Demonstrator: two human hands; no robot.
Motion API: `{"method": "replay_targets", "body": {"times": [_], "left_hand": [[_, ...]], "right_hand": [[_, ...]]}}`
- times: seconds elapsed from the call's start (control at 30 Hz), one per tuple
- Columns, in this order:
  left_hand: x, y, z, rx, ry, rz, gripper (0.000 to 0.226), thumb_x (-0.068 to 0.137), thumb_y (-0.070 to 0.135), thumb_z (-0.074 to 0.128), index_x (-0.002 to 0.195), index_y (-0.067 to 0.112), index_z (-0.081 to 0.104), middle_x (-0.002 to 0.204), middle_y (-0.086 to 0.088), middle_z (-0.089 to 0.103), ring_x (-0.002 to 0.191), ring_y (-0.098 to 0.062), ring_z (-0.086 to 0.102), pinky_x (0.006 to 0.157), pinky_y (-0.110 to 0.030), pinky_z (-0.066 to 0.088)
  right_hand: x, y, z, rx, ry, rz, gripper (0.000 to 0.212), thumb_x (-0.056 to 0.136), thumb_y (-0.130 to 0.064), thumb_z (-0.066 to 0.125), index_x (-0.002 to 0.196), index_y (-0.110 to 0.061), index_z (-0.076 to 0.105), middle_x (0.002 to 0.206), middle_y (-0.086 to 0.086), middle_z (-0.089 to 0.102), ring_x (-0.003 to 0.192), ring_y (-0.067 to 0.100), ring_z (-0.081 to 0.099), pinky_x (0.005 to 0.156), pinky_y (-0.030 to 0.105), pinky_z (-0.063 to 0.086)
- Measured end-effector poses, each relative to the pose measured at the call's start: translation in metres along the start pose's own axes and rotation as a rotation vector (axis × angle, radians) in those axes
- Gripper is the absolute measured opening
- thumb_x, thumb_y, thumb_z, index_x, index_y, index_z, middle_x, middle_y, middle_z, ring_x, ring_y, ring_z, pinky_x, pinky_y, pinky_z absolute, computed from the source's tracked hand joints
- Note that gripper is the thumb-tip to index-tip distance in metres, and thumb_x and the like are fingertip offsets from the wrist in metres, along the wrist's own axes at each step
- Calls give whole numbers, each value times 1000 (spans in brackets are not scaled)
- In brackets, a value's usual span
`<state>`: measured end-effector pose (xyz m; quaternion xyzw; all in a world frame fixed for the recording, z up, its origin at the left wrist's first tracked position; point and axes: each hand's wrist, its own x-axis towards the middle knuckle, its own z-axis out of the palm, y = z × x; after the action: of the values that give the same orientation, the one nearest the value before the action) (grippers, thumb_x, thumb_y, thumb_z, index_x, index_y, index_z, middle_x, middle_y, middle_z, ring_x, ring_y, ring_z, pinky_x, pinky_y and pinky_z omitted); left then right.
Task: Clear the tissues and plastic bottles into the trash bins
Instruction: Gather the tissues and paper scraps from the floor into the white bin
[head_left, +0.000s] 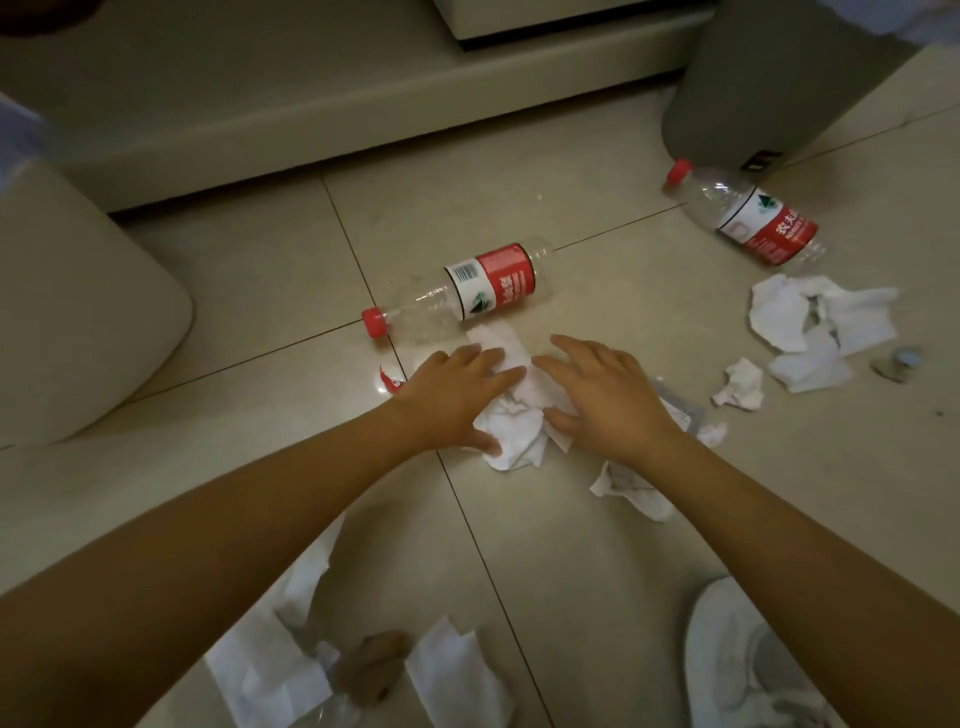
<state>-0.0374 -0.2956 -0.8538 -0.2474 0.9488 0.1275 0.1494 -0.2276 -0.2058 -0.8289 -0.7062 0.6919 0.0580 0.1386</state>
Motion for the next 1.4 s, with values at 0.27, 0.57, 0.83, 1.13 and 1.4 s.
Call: {"method": "replay_targets", "body": {"times": [0.27,0.57,0.83,1.13,1.4], "left_hand": [[5,5,-3,11,155,62,58,84,53,59,134,28,44,124,3,56,105,-20,55,83,-33,43],[31,19,-16,3,130,153,59,89,61,46,137,28,44,121,5,59,110,-16,51,78,-27,31],[45,30,-13,-221,123,83,83,76,61,64,146,30,32,148,0,33,129,-22,36,95,-35,37],[48,38,-15,-174,88,21,59,81,52,64,133,30,45,121,6,59,102,-17,57,90,-35,36],[34,29,-15,-174,135,-43,42,87,49,58,122,25,57,105,4,67,94,-17,59,81,-31,38]], "right_hand": [[-42,24,10,67,9,195,62,83,-52,61,138,-29,43,151,4,33,131,29,39,102,52,36],[-77,40,19,-30,-75,225,79,76,-63,62,143,-31,35,150,6,34,136,29,34,98,54,41],[-87,50,24,76,-176,375,107,66,-75,63,148,-38,5,160,-2,0,145,25,10,106,57,28],[-89,49,29,91,-217,353,98,72,-59,71,148,-38,12,157,4,8,139,27,23,98,46,43],[-84,46,39,-81,-27,206,65,71,-32,69,130,-13,50,122,19,56,89,38,63,55,36,51]]}}
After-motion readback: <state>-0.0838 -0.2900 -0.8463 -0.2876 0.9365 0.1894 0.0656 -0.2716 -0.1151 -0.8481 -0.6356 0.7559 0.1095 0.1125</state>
